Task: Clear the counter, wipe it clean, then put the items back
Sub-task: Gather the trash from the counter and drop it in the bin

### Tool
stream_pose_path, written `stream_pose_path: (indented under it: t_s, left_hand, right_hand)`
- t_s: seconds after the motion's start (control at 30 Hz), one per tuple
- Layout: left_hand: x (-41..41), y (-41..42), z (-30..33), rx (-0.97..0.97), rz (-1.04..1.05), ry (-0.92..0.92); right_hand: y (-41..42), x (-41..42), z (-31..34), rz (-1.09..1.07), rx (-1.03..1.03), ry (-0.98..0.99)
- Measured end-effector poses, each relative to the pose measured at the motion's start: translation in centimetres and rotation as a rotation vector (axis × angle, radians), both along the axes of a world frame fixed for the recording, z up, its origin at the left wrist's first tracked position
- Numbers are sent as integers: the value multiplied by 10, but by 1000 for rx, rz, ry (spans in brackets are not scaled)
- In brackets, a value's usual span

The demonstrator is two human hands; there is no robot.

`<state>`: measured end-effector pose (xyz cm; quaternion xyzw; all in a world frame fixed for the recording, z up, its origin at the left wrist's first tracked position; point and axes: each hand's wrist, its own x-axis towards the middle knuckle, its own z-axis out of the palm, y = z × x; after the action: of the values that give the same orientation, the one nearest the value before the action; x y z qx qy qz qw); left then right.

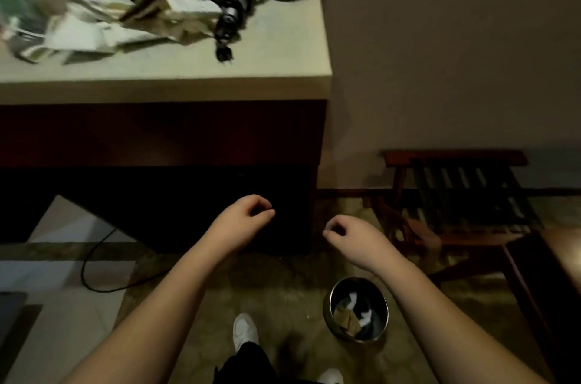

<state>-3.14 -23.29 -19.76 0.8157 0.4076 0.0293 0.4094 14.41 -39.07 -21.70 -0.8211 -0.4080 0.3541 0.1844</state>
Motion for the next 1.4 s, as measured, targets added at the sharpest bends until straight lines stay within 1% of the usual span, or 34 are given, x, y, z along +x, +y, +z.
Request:
stream_pose_path:
  t_s: [0.2,0.37,0.5,0.57,0.7,0.77,0.87,0.93,1.07,1.13,1.23,1.33,1.4]
  left_hand:
    - [-45,45,54,55,27,-63]
    - [-75,86,84,104,69,-105]
    - [-87,115,104,156,93,-163]
    - [-90,130,115,178,102,-206]
    - [-92,165,135,211,117,-317]
    - [-92,183,144,217,130,-382]
    - [-91,210,162,255,134,-420]
    - [-87,229,174,316,135,-427]
    - [-62,266,191,562,86,-352]
    - [-44,284,194,689,39,-274]
    - [-20,303,193,811,-33,-129]
    - [-5,314,188,900,-114,-10]
    - [-1,319,183,933,-140,27]
  right_hand:
    - [58,-27,61,121,132,-19]
    - [100,-54,96,182,185,52]
    - [135,-71,120,209,218,39]
    - [154,-76,135,190,250,0]
    - [191,-76,168,143,359,-163]
    - [210,-73,182,135,414,-208]
    - [239,-68,200,172,505,-251]
    - [259,-65,211,205,571,-313]
    - [305,-44,226,217,653,-498]
    - [327,-29,229,254,593,-616]
    - [351,-12,228,317,426,-741]
    - [365,-5,223,345,352,-781]
    - [373,-2,221,360,311,-790]
